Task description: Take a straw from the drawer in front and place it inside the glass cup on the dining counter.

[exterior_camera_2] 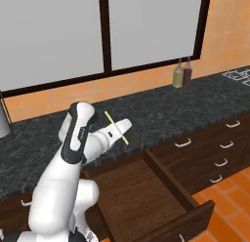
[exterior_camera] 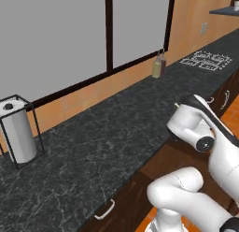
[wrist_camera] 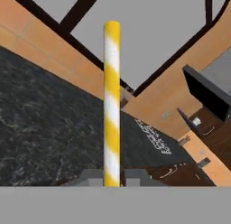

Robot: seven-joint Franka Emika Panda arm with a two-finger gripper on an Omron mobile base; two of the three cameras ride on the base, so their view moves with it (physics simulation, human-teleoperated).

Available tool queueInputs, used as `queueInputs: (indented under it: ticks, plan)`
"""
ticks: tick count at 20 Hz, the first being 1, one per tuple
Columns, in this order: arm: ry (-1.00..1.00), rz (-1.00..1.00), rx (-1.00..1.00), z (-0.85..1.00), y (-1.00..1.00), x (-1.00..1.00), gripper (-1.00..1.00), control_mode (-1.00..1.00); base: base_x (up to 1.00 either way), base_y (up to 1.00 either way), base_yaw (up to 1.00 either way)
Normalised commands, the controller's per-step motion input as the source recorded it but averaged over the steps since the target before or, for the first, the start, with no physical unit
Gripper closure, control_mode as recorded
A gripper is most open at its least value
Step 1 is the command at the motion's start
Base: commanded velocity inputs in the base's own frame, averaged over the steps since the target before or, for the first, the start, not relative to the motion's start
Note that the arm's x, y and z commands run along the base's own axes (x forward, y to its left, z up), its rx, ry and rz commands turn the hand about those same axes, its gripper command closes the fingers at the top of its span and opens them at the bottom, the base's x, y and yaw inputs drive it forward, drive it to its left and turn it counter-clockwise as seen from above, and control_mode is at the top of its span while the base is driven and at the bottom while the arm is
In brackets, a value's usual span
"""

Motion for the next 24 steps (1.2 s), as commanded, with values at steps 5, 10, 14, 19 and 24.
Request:
queueInputs:
  ticks: [5,10,14,19,24]
  plan:
    - [-0.15,0.26,-0.67,0.92,-0.01,-0.45,1.00,-1.00,0.00,0.00,0.00]
    - [-0.15,0.21,-0.71,0.86,-0.01,-0.42,1.00,-1.00,0.00,0.00,0.00]
    - [-0.18,0.09,-0.77,0.72,0.00,-0.38,1.00,-1.00,0.00,0.00,0.00]
    - [-0.18,0.02,-0.71,0.80,0.00,-0.52,1.00,-1.00,0.00,0.00,0.00]
    - [-0.21,0.00,-0.65,0.89,0.00,-0.41,1.00,-1.00,0.00,0.00,0.00]
